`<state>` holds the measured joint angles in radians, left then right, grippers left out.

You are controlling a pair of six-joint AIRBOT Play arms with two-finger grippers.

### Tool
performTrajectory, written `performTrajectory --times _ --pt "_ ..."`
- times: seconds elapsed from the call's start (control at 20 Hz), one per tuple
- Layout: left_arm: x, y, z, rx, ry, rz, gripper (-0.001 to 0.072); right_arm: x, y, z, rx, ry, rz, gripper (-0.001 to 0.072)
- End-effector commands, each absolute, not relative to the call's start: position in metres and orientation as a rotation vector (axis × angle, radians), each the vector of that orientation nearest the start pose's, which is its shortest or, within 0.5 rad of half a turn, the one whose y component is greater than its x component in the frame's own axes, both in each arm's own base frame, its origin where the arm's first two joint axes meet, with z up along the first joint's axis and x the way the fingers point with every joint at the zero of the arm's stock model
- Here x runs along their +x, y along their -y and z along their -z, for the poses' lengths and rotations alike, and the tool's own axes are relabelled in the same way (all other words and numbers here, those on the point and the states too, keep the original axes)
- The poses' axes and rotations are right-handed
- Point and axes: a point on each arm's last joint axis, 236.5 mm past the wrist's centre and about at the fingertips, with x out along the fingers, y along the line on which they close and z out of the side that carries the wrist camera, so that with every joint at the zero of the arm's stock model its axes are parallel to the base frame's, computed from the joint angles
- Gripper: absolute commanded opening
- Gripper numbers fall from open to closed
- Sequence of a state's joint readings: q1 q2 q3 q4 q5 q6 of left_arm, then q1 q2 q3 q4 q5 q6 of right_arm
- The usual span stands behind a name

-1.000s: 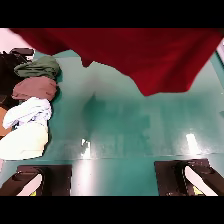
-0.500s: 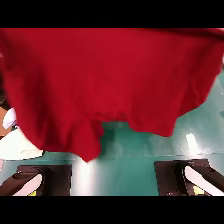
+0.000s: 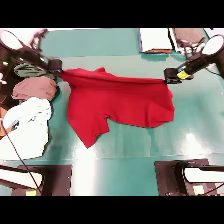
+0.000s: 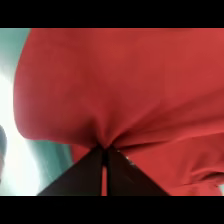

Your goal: Fold the shirts.

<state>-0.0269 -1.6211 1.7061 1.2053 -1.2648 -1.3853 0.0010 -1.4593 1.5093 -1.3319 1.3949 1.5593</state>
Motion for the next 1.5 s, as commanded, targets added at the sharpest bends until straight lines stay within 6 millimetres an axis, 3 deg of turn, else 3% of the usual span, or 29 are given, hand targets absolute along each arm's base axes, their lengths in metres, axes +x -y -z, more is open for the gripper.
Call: performTrajectory --times 0.0,0.05,0.15,0.2,0.3,0.4,0.5,0.6,0.65,0.85,0.95,1.05,1.35,1.4,1.45 --pt "0.501 0.094 -0.028 -0.149 -1.182 0.360 0.0296 0.452 -0.067 -0.029 0.264 -1.321 -0.212 0.0327" --pt "0.504 0.092 -0.040 -0.153 -1.155 0.354 0.0517 0.464 -0.069 -0.043 0.287 -1.280 -0.238 0.0404" --pt "0.507 0.079 -0.075 -0.171 -1.096 0.328 0.0499 0.477 -0.066 -0.077 0.319 -1.202 -0.285 0.0405" --pt "0.504 0.070 -0.095 -0.172 -1.061 0.314 0.0498 0.473 -0.057 -0.090 0.302 -1.192 -0.294 0.0404" --pt "0.488 0.049 -0.127 -0.164 -1.013 0.278 0.0498 0.451 -0.038 -0.101 0.287 -1.208 -0.285 0.0404" --pt "0.462 0.033 -0.139 -0.130 -1.017 0.231 0.0498 0.421 -0.018 -0.095 0.327 -1.240 -0.239 0.0404" --pt "0.436 0.028 -0.136 -0.131 -1.038 0.198 0.0498 0.382 -0.002 -0.072 0.391 -1.306 -0.187 0.0404" --pt "0.409 0.030 -0.121 -0.140 -1.078 0.197 0.0498 0.335 0.007 -0.037 0.455 -1.397 -0.152 0.0408" --pt "0.397 0.031 -0.110 -0.146 -1.104 0.196 0.0498 0.311 0.009 -0.017 0.485 -1.441 -0.142 0.0463" --pt "0.354 0.039 -0.064 -0.188 -1.216 0.203 0.0498 0.231 0.004 0.052 0.627 -1.586 -0.084 0.0482" --pt "0.346 0.043 -0.051 -0.212 -1.234 0.209 0.0498 0.206 -0.006 0.075 0.677 -1.639 -0.076 0.0474" --pt "0.344 0.046 -0.046 -0.230 -1.244 0.217 0.0498 0.200 -0.019 0.089 0.712 -1.639 -0.090 0.0457" --pt "0.347 0.048 -0.047 -0.236 -1.229 0.220 0.0499 0.234 -0.045 0.098 0.671 -1.516 -0.119 0.0334" --pt "0.347 0.048 -0.047 -0.235 -1.229 0.221 0.0499 0.237 -0.048 0.099 0.651 -1.505 -0.125 0.0223" --pt "0.347 0.047 -0.047 -0.234 -1.229 0.220 0.0499 0.240 -0.049 0.099 0.634 -1.493 -0.128 0.0170"
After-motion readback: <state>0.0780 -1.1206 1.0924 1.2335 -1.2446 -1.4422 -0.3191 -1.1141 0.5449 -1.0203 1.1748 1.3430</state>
